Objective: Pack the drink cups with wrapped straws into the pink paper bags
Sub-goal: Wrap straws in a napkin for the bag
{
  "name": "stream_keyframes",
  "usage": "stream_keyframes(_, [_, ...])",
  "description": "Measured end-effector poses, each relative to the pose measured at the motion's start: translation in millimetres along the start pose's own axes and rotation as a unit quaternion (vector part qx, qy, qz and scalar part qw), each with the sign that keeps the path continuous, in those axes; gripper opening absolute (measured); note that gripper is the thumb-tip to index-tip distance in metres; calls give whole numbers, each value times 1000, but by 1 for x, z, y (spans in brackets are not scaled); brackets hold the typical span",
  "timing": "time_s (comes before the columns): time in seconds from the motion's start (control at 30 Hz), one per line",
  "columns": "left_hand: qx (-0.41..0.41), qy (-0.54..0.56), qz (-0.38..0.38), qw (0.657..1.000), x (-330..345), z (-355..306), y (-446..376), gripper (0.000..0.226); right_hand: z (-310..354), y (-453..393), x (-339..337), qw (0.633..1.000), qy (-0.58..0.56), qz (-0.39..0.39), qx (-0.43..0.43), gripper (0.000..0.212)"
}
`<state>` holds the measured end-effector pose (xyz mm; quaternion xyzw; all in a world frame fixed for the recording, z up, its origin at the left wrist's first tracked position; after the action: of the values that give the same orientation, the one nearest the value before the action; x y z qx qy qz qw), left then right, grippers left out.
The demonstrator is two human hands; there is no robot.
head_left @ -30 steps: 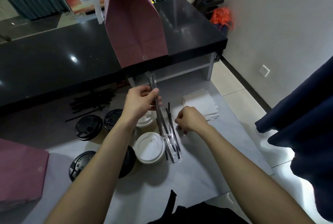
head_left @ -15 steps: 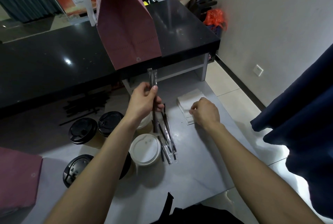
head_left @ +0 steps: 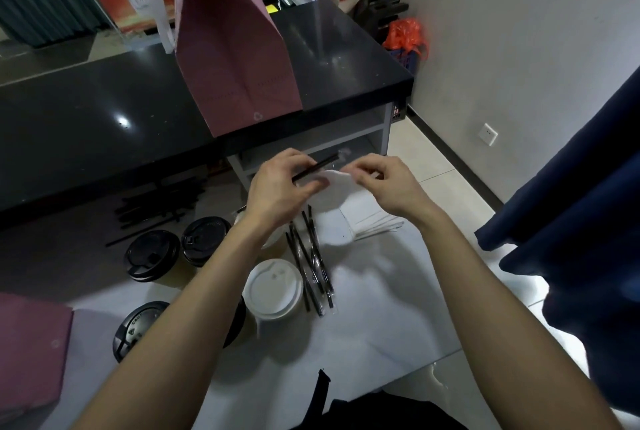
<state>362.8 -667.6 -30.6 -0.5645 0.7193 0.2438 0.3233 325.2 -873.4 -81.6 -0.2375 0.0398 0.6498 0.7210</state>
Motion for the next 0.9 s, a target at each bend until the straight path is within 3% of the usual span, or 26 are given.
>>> stream_keyframes(0.1, [-30,0,-45,999,-12,11,-1,12,-30,9,-10,988,103,-106,36,18])
stream_keyframes(0.27, [-53,24,-56,997,-26,28,-1,9,-96,22,27,938,317,84,112,40])
stream_keyframes(0.43, [-47,36,-55,997,-32,31,2,8,-103,19,32,931,347,77,80,20])
stream_keyframes(0.57, [-38,47,-34,998,-34,31,3,8,-73,9,14,954,295,15,51,18])
stream_keyframes(0.67, [-28,56,42,997,-31,27,3,10,-32,0,-6,983,175,-54,13,14])
stream_keyframes(0.77, [10,45,69,997,-33,16,4,13,-5,-9,-2,999,-6,-24,42,14])
stream_keyframes(0.9, [30,37,46,998,-40,8,3,11,24,-11,18,994,-97,41,16,19])
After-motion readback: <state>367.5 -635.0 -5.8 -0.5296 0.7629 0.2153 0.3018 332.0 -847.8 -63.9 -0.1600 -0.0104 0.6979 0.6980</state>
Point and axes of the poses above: each hand's wrist, its own y-axis away from the middle knuckle, its own x-axis out of the palm, z = x × y, the point moved 8 cm from there along -y, towards the middle knuckle, and after that the axes turned 12 degrees about -x, right-handed, at the moved point
